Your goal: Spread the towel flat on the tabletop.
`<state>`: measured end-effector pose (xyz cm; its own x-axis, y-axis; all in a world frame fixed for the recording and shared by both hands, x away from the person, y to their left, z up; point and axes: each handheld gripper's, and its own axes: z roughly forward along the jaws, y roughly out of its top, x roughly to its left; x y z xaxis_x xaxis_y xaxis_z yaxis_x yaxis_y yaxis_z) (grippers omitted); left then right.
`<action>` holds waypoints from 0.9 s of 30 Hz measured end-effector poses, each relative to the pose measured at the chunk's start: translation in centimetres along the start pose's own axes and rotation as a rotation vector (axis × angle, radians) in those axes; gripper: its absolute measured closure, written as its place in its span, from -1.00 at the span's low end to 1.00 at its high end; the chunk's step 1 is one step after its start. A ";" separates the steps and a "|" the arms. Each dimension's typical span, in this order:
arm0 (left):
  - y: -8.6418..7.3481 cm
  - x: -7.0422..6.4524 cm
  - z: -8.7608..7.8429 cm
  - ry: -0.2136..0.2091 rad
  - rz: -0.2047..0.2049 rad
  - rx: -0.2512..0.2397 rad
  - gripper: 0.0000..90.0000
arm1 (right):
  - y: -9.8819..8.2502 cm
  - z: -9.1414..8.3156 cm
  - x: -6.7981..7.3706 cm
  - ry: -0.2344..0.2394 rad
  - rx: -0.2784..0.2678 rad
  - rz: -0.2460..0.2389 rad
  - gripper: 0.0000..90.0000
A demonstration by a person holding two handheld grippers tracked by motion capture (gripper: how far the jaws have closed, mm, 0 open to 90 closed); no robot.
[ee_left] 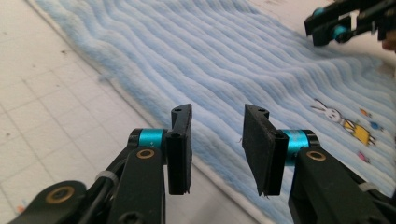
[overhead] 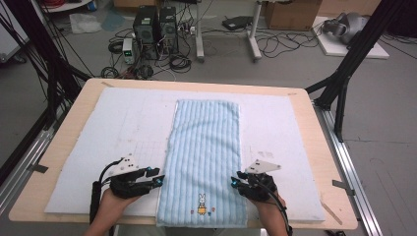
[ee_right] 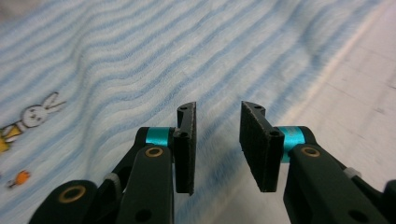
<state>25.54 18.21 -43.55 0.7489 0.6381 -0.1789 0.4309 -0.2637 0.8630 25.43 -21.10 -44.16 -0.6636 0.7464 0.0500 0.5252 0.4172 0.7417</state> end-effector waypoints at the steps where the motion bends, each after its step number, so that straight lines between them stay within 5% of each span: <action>1: 0.1 0.2 0.1 0.007 -0.006 -0.004 0.36 | 0.0 0.4 0.1 -0.004 0.022 -0.021 0.59; 3: 0.4 0.6 0.2 0.012 -0.015 -0.009 0.33 | 0.2 0.2 -0.1 0.030 0.057 -0.057 0.89; 9: 1.3 1.6 0.8 0.034 -0.020 -0.019 0.25 | 0.2 -0.4 -0.1 0.049 0.103 -0.113 0.78; 13: 1.9 2.6 1.6 0.036 -0.027 -0.010 0.19 | 0.6 -0.2 -1.5 0.062 0.011 -0.042 0.42; 15: 2.3 3.3 1.9 0.034 -0.029 -0.012 0.19 | 1.6 0.0 -3.4 -0.003 -0.054 0.028 0.32; 18: 2.8 4.2 2.3 0.037 -0.037 -0.016 0.18 | 2.3 0.4 -4.8 -0.048 -0.064 0.059 0.30; 20: 3.1 4.8 2.5 0.043 -0.041 -0.026 0.16 | 3.4 1.7 -7.0 -0.108 -0.052 0.091 0.30; 27: 3.7 6.3 3.2 0.056 -0.023 -0.029 0.06 | 6.1 5.1 -10.4 -0.149 -0.039 0.155 0.38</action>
<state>33.46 18.89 -43.00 0.7093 0.6834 -0.1727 0.4324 -0.2284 0.8723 38.32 -23.68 -43.55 -0.4891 0.8696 0.0680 0.5917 0.2735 0.7584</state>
